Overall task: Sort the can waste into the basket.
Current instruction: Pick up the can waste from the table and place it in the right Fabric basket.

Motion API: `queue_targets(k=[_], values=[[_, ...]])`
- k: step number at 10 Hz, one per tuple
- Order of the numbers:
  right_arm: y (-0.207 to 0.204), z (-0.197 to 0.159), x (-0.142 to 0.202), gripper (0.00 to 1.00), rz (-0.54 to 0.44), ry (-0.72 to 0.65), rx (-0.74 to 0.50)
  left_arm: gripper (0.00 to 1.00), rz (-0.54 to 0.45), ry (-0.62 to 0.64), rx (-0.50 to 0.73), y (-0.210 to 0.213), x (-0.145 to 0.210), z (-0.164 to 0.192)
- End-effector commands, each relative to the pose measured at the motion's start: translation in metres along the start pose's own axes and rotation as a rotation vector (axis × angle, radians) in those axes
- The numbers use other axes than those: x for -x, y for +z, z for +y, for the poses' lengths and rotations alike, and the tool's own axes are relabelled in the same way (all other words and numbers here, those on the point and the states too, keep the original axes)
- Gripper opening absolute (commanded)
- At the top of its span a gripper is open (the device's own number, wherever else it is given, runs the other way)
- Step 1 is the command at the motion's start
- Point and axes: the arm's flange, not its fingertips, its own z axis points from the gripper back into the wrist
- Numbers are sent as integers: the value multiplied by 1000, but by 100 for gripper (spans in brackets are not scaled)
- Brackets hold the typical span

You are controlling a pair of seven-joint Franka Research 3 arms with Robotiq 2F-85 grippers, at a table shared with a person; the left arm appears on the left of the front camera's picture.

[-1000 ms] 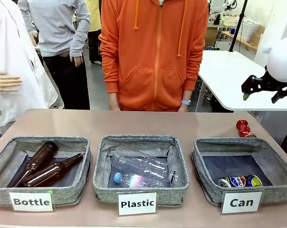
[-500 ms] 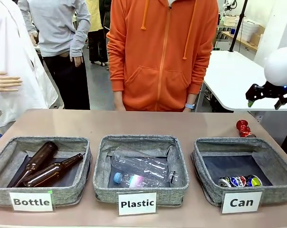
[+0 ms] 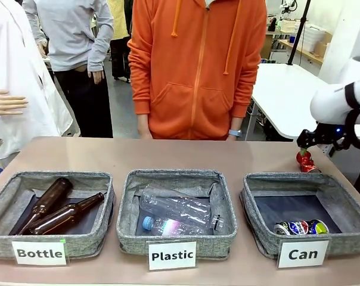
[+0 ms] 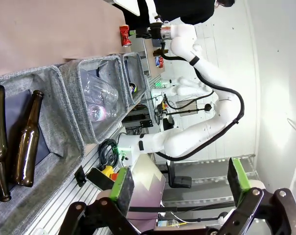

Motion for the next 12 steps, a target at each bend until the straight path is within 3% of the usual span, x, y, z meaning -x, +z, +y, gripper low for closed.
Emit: queue_targets(k=[1,4,9,10,11,12], values=[[-17,3,-19,100,24,-18,-26,100,-6,10,0,-1,1,-3],[-49,8,-26,100,45,-17,-45,100,-6,10,0,-1,1,-3],[-52,11,-27,100,47,-14,-31,100,-6,10,0,-1,1,-3],[-52,12,-27,82,62,-14,-39,100,-6,10,0,-1,1,-3],[-52,13,-27,44,78,-2,-44,100,-6,10,0,-1,1,-3],[-51,13,-27,25,80,-1,-42,100,-6,10,0,-1,1,-3]])
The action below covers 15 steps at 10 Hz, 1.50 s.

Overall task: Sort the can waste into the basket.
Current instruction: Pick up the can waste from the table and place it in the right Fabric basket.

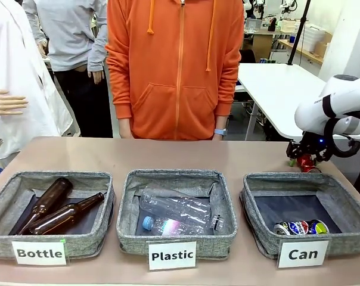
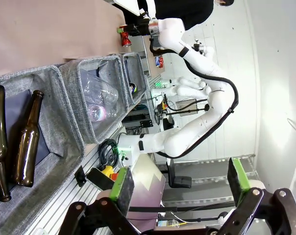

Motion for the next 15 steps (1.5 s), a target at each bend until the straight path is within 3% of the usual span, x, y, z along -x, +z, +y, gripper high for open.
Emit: queue_targets(k=[1,3,4,5,11,13,15], values=[[0,1,-2,0,22,23,4,100,-6,10,0,-1,1,-3],[0,1,-3,0,23,17,6,100,-6,10,0,-1,1,-3],[0,1,-2,8,26,15,9,100,-6,10,0,-1,1,-3],[-1,1,-1,0,28,15,11,100,-6,10,0,-1,1,-3],[14,2,6,0,-18,42,-7,100,-6,10,0,-1,1,-3],[65,2,26,0,-100,109,-70,100,-6,10,0,-1,1,-3],[144,7,66,0,-34,255,-136,100,-6,10,0,-1,1,-3]])
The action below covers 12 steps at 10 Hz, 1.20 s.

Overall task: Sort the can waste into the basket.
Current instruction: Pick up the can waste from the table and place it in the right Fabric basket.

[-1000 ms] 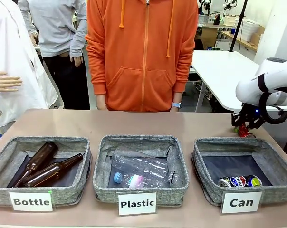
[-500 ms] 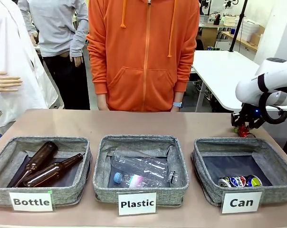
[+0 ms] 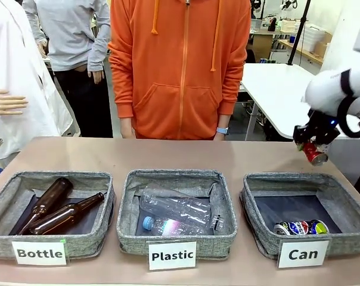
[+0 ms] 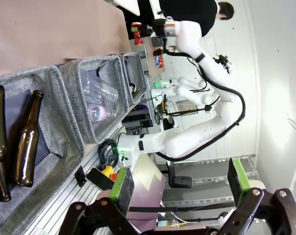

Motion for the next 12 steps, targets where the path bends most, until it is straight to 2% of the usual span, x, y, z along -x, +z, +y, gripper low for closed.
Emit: queue_targets(k=[1,3,4,7,8,9,10,12], values=[[68,12,51,0,56,182,-95,100,-5,10,1,-1,1,-2],[105,26,98,0,106,363,-129,100,-5,10,1,-1,1,-2],[120,34,132,0,130,494,-160,100,-5,10,1,-1,1,-2],[127,50,218,0,43,1067,-190,100,-5,10,1,-1,1,-2],[122,54,234,0,78,1140,-192,100,-5,10,1,-1,1,-2],[119,52,240,0,98,1193,-253,100,-5,10,1,-1,1,-2],[117,50,246,0,91,1214,-288,100,-5,10,1,-1,1,-2],[110,46,251,0,46,1221,-284,100,-5,10,1,-1,1,-2]])
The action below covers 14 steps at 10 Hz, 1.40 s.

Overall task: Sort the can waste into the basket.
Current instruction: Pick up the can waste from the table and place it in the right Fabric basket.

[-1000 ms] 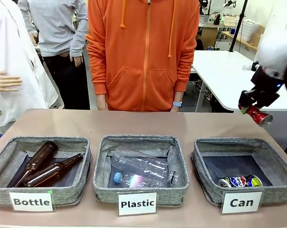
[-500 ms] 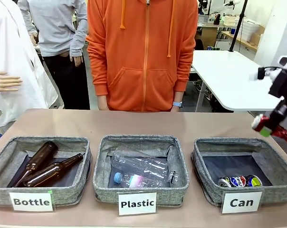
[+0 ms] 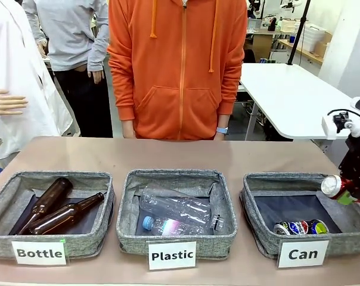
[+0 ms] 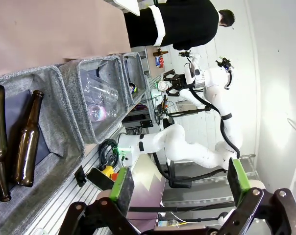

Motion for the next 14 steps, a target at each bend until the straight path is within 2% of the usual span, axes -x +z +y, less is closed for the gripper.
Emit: queue_targets(k=[1,6,7,10,13,14], values=[[-6,1,5,0,-46,35,23,100,-5,10,1,-1,1,-2],[-21,2,0,0,-157,108,55,100,-5,10,1,-1,1,-2],[-25,2,0,98,-161,125,44,100,-5,10,1,-1,1,-2],[-32,5,8,100,-201,102,76,100,-5,10,1,-1,1,-2],[-36,-4,13,100,-257,-57,82,100,-5,10,1,-1,1,-2],[-36,-8,12,100,-283,-149,71,100,-5,10,1,-1,1,-2]])
